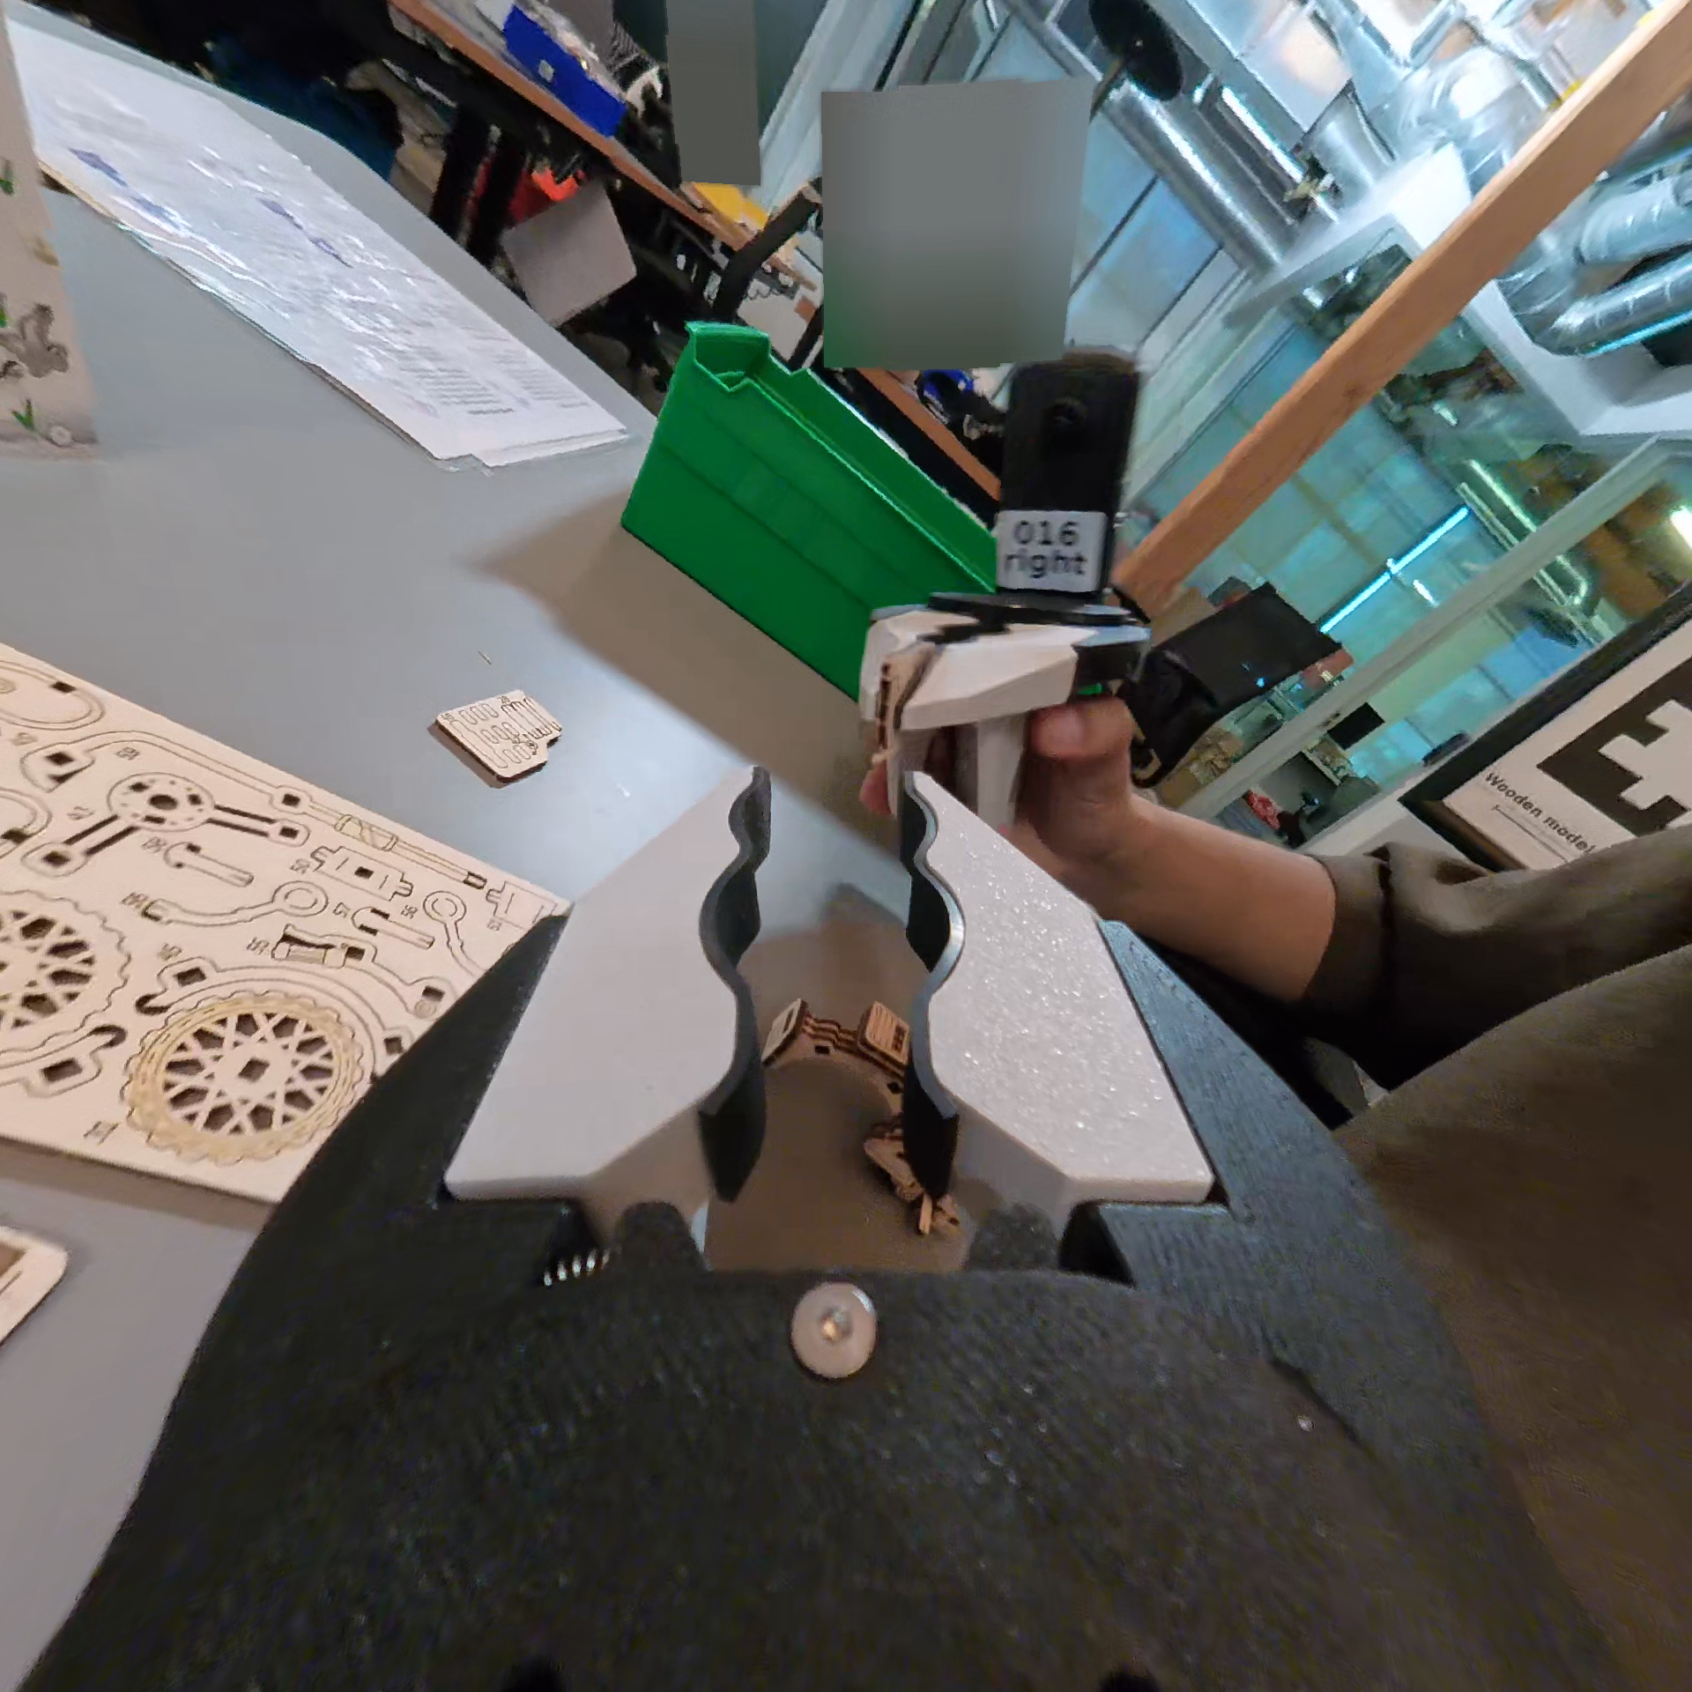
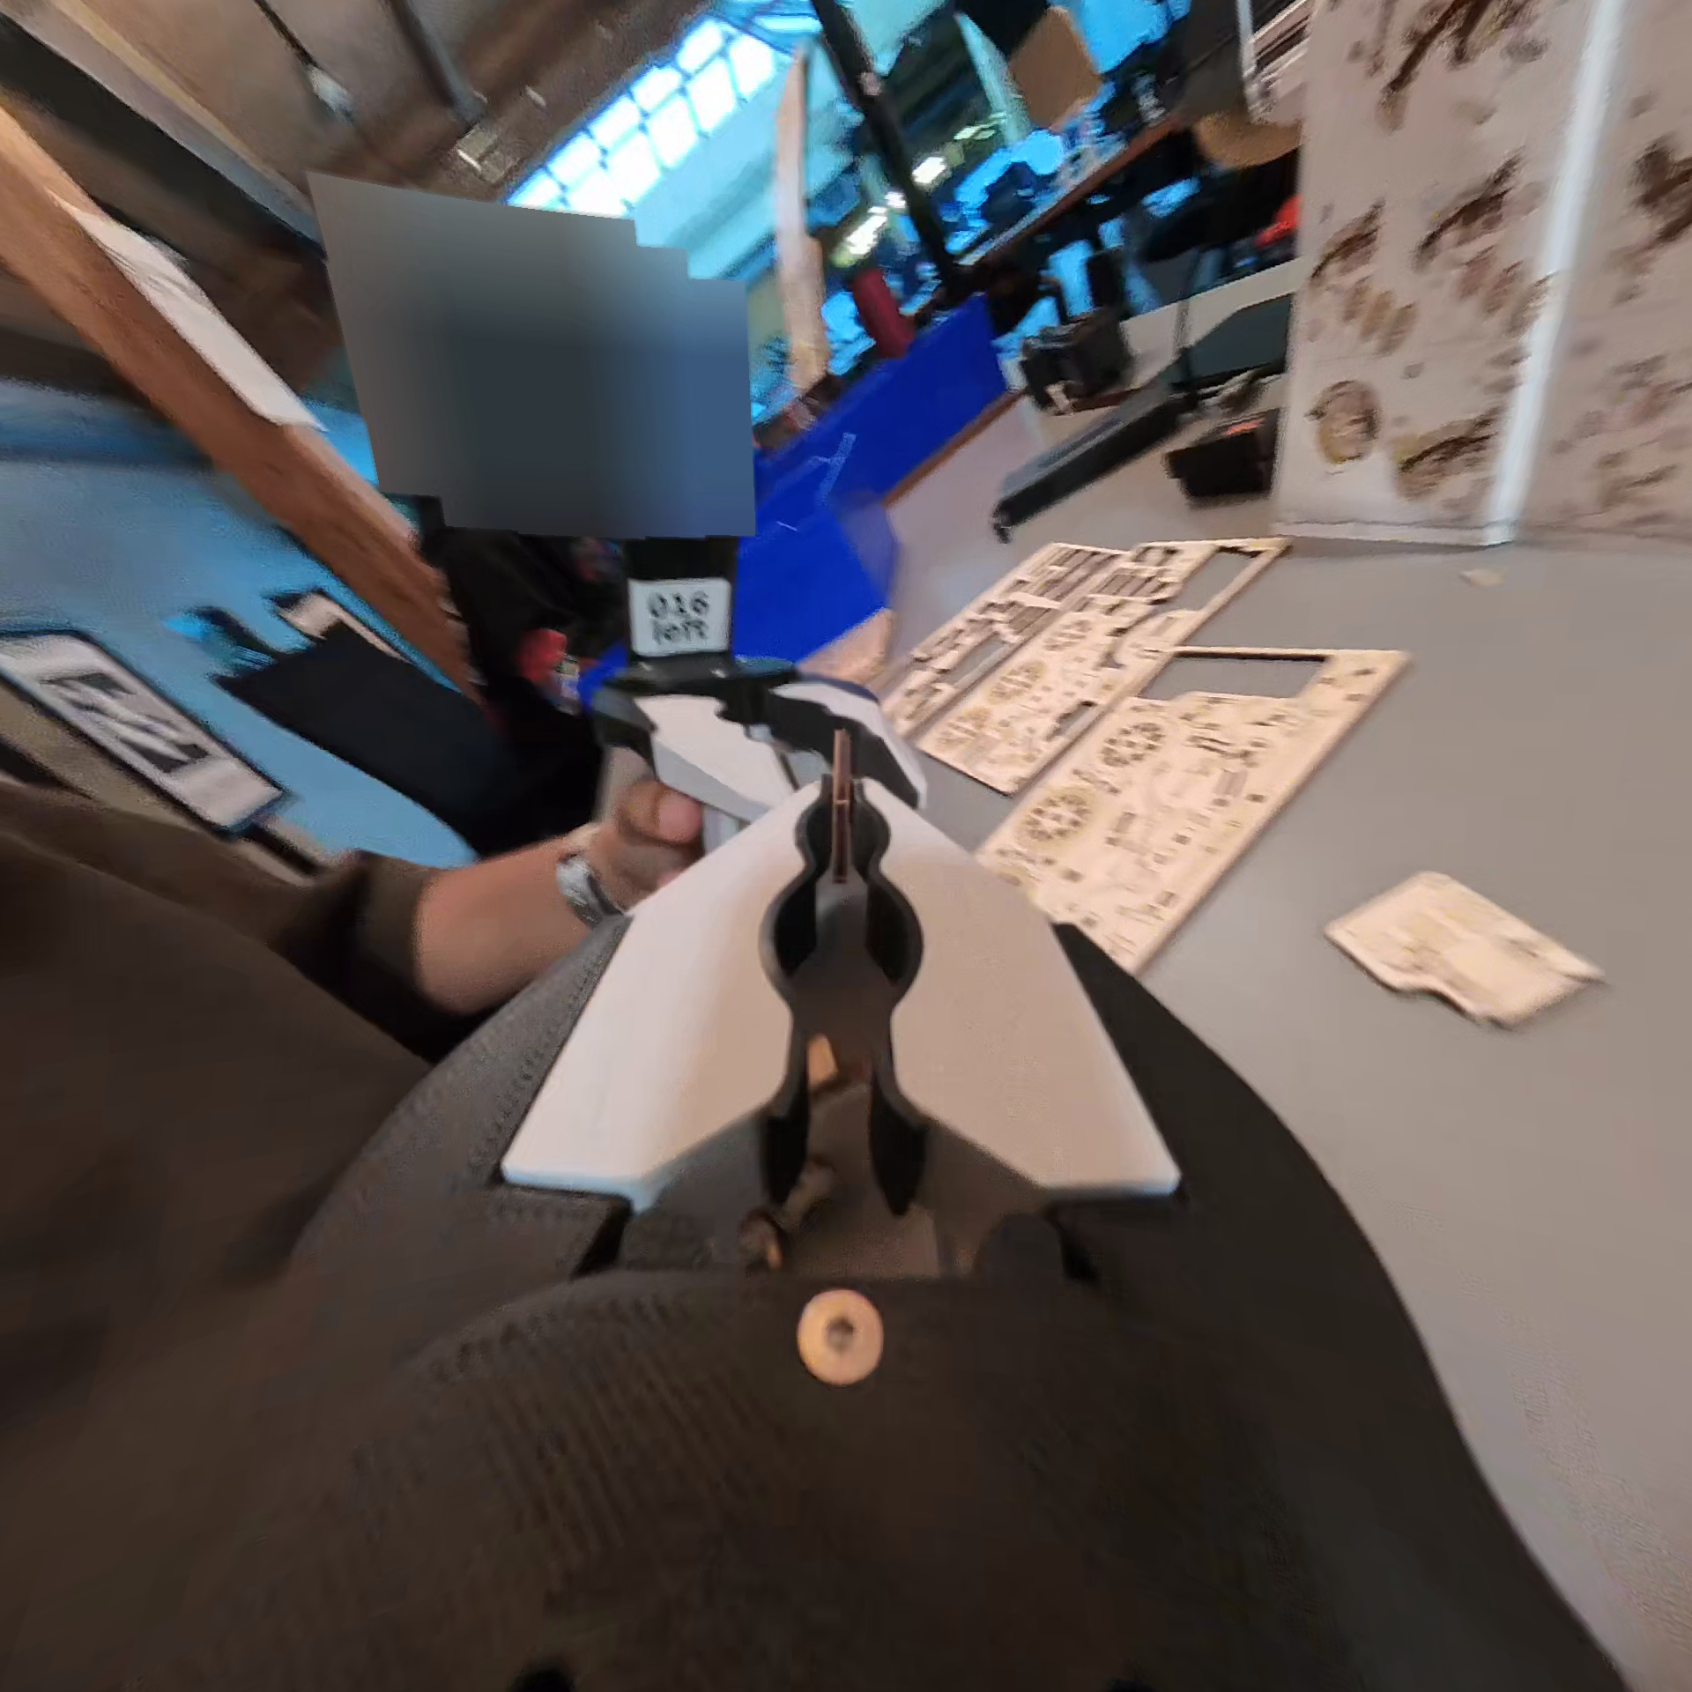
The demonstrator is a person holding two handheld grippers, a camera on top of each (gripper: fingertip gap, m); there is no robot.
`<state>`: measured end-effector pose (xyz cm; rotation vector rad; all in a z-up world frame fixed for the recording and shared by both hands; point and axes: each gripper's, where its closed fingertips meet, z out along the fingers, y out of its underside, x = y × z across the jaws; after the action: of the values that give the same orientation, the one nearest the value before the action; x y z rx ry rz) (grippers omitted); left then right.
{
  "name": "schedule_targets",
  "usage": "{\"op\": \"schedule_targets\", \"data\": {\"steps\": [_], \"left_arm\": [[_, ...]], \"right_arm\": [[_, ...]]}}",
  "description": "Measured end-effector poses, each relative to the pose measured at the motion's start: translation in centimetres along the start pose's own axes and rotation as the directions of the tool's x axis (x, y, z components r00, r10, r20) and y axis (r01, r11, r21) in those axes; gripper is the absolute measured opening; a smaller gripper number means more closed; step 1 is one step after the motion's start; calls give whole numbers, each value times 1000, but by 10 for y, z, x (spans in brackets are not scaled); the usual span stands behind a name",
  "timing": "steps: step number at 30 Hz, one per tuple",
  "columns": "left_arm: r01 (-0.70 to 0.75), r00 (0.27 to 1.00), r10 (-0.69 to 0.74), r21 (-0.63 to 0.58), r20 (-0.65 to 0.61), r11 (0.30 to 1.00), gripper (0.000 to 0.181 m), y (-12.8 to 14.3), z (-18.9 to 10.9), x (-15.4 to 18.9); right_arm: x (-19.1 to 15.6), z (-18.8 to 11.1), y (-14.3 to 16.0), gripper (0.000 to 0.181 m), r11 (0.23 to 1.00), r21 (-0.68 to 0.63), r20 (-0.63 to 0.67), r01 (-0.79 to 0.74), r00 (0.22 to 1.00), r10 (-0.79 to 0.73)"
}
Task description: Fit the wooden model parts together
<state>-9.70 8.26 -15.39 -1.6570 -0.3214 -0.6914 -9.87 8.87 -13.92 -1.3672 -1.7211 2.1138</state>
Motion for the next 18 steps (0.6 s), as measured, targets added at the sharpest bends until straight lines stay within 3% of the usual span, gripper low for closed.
{"op": "schedule_targets", "data": {"steps": [3, 7, 15, 18], "left_arm": [[26, 1000, -26, 58, -11, 998, 23, -7, -12, -2], [47, 998, -44, 84, -44, 995, 13, -11, -21, -5], [94, 987, -86, 49, -132, 994, 0, -2, -15, 2], [86, 987, -83, 21, -140, 996, 0, 3, -12, 2]], "right_arm": [[-4, 20, -4, 0, 993, -18, 137, -113, 984, 115], [0, 36, 2, 0, 984, -77, 201, -161, 964, 173], [-3, 27, 15, 1, 978, -129, 221, -166, 956, 192], [-4, 24, 16, 9, 972, -130, 242, -196, 944, 223]]}}
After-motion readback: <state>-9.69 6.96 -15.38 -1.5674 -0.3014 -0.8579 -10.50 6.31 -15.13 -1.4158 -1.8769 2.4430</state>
